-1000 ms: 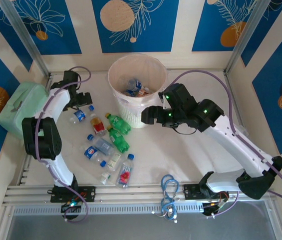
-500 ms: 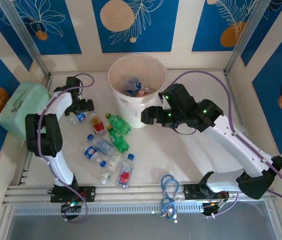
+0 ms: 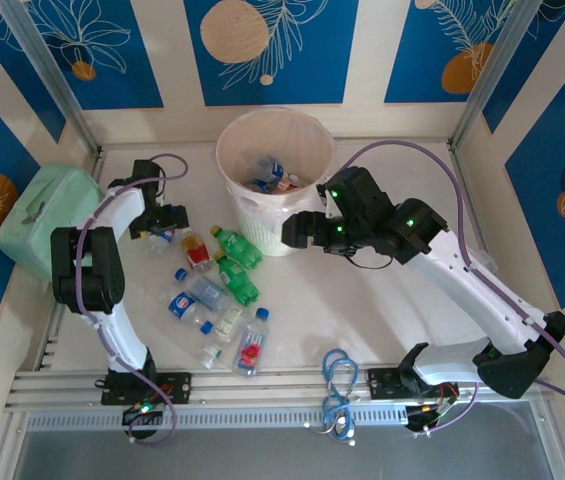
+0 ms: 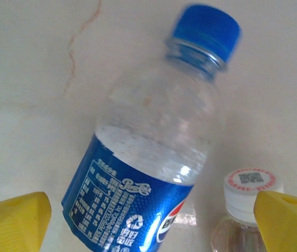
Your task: Put the plastic bottles in the bin
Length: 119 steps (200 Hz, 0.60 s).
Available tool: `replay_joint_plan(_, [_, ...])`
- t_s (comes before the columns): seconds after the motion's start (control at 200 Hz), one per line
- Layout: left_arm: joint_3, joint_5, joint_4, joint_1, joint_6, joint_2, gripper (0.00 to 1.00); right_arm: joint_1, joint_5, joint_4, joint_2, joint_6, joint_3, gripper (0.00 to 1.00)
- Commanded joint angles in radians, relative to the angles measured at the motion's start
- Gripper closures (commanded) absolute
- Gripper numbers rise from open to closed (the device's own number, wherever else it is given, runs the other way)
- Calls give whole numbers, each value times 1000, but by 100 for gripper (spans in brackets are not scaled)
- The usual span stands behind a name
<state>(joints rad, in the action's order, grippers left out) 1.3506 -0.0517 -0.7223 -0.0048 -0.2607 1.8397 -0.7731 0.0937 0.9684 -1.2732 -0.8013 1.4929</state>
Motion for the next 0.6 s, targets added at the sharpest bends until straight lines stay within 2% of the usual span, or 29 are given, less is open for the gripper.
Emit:
replay_joint_plan(0.0, [35,53,-49,8,-36,15,2,-9,-20,0,-4,-8,3,14])
replay_joint_plan(0.325, [129,-35,-62,9,-30,112,4,-18,-16,21,-29,-2,33,14])
replay_joint_plan(0.59, [133,-44,-60,12,-73,174,12,-15,-9,26,-39,-2,52,15])
